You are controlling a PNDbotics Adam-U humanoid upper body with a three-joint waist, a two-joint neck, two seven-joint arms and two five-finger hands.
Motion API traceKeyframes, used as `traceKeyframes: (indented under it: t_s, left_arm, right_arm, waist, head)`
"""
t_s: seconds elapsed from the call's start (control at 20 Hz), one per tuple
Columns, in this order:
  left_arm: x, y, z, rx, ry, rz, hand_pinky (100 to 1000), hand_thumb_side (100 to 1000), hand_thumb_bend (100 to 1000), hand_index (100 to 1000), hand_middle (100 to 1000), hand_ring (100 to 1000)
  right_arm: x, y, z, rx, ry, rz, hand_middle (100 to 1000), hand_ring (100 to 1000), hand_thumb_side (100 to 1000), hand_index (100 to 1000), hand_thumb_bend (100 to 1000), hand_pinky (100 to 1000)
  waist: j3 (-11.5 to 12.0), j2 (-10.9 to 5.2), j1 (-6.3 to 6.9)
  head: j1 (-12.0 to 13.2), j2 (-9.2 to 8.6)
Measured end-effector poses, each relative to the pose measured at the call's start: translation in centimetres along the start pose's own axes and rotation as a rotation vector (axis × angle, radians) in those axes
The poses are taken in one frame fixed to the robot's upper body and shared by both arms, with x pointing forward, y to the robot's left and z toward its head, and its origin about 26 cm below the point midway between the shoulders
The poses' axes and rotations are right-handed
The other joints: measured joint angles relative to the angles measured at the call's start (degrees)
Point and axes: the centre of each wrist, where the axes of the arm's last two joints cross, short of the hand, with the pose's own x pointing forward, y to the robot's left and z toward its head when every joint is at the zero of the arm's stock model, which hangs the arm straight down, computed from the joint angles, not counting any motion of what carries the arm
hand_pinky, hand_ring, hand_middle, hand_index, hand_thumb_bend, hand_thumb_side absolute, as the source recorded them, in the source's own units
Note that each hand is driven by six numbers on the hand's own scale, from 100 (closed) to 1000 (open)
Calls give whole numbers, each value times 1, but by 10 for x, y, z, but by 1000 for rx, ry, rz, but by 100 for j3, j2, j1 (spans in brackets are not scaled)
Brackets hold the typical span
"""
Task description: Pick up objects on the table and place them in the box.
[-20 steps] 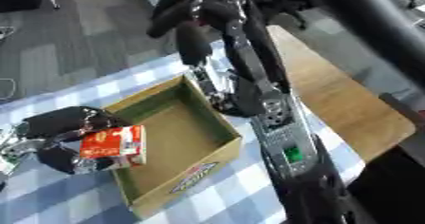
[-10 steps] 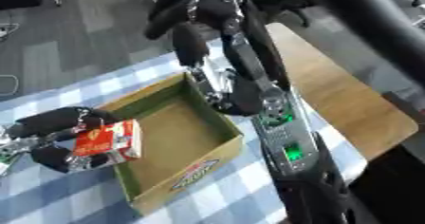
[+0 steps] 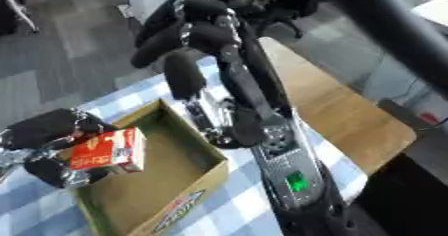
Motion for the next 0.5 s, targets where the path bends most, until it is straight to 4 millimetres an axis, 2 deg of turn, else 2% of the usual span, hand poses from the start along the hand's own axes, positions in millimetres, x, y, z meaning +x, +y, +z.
traceKeyframes:
  t_s: [0.05,0.1,0.15,0.25,0.35,0.45,0.5]
  left_arm:
    - [-2,-7,2,-88,16,-10,1000,1000,901,1000,1000,1000]
    - [-3,-13,4,-166,28,-13,1000,1000,920,1000,1000,1000]
    - [-3,-20,6,-233,35,-7,1000,1000,920,1000,1000,1000]
    - [-4,-24,8,-307,37,7,1000,1000,861,1000,1000,1000]
    - [-5,-27,11,-319,52,35,1000,1000,710,1000,1000,1000]
    - [-2,-25,14,-254,60,70,1000,1000,463,1000,1000,1000]
    - [-1,-19,16,-188,65,80,1000,1000,378,1000,1000,1000]
  right_arm:
    - [0,0,-1,-3,-5,-3,532,510,1000,578,100,455]
    - [0,0,-2,-4,-9,-5,532,510,1000,578,100,455]
    - [0,1,-3,-5,-11,-7,532,510,1000,578,100,455]
    - [1,1,-3,-4,-13,-8,533,510,1000,578,100,455]
    - [0,1,-2,-2,-12,-8,533,511,1000,578,100,455]
    - [0,0,-2,5,-9,-4,532,510,1000,578,100,455]
    - [0,0,-1,7,-7,-3,532,510,1000,578,100,455]
  waist:
    - [-21,5,1]
    - [-26,9,1]
    - [-28,10,1]
    - [-21,10,1]
    - [24,9,0]
    - [102,7,-5]
    - [140,6,-7]
  head:
    - [19,-1]
    - [32,0]
    - [32,5]
    - [32,12]
    - [32,14]
    - [32,57]
    - [31,73]
